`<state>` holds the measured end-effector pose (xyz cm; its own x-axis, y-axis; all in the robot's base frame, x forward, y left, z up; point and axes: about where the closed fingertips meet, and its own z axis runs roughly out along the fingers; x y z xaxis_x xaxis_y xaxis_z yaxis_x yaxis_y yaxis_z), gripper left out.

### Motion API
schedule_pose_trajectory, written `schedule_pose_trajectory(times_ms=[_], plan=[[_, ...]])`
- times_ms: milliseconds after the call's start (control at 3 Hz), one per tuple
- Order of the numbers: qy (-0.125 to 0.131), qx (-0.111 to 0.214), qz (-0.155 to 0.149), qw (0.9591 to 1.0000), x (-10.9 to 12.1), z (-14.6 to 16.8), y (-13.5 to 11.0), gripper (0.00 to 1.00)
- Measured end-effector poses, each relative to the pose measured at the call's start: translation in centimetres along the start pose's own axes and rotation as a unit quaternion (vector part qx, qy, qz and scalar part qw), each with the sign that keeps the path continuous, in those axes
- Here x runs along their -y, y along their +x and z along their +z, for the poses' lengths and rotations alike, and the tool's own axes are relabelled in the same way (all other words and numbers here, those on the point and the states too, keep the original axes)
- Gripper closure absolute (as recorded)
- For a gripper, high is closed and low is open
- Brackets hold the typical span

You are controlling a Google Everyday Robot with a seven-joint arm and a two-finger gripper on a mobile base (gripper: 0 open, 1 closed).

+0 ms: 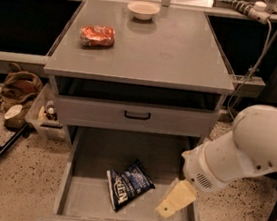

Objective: Pick blue chip bag from middle drawer and place on counter

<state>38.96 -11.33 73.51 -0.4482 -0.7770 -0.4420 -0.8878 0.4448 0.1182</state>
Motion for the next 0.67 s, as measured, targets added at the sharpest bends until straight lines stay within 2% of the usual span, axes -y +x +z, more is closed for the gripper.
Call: schedule_pose_trajectory(times_ms=[333,667], plan=[[-0.007,0.0,0.037,0.9993,-1.2,6.5,1.2,0.0],[0.013,0.01,0.058,0.9982,1.2,12.4,-0.1,0.0]])
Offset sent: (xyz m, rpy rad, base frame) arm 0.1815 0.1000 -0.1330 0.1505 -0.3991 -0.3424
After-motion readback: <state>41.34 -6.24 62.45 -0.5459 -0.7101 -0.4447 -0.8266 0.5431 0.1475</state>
